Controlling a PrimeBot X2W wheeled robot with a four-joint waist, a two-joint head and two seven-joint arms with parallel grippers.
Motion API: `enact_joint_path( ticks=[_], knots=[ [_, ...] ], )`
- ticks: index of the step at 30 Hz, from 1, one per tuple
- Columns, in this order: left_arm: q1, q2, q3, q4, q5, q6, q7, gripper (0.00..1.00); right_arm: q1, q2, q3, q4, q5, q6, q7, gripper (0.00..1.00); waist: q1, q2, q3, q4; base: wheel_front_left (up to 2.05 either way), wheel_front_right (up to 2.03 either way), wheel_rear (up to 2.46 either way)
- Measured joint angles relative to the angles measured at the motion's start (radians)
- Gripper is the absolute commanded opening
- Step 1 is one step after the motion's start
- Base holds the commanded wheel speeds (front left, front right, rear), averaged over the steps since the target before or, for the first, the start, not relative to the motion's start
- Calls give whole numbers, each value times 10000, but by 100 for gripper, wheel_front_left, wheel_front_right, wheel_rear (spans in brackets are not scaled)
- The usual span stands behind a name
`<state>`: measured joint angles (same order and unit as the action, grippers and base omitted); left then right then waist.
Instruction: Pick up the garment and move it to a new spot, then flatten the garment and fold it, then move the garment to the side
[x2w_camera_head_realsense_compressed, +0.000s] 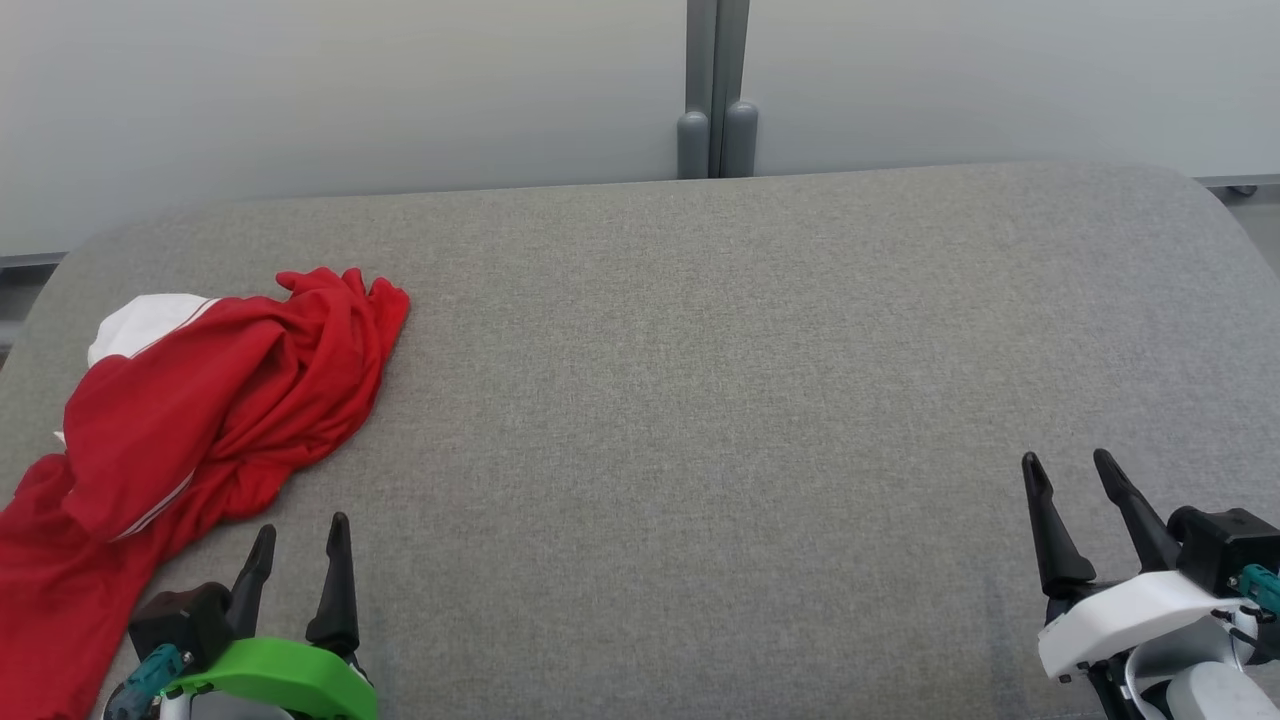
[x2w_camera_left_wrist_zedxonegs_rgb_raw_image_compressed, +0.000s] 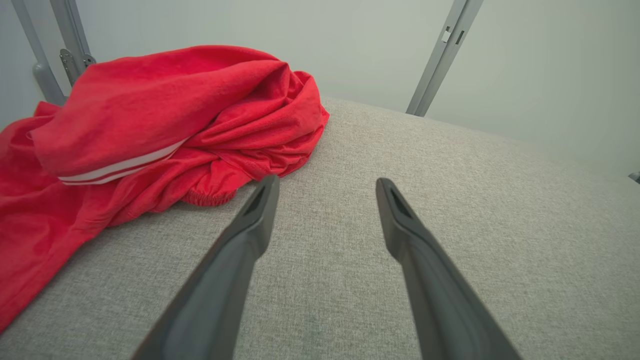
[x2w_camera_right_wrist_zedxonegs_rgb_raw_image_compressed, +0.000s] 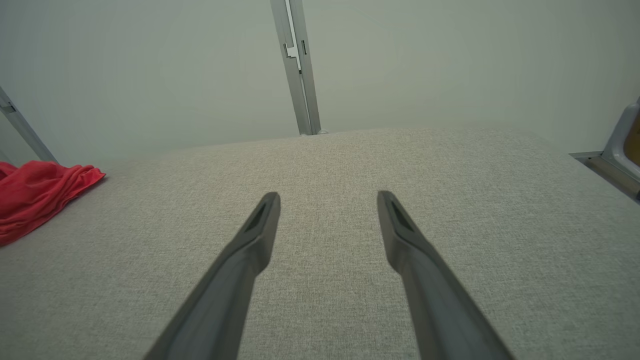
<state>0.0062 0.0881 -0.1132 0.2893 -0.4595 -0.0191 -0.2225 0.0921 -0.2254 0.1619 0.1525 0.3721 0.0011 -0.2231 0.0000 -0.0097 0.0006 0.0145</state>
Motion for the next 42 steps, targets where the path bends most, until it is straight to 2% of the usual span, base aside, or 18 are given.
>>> enact_joint_path(
  ticks=[10,32,42],
  knots=[
    [0,8,75,221,949,-98,-291,100,7,-236,-56,-2,-980,105,-242,100,0,0,-6,-10,0,0,0],
    [-8,-29,224,499,1068,-370,-291,100,10,-98,-399,44,-1269,430,-244,100,0,0,7,-25,0,0,0],
    [-87,-111,178,621,1206,-512,-291,100,214,-94,-550,-10,-1448,591,-244,100,0,0,13,586,0,0,0]
  ],
)
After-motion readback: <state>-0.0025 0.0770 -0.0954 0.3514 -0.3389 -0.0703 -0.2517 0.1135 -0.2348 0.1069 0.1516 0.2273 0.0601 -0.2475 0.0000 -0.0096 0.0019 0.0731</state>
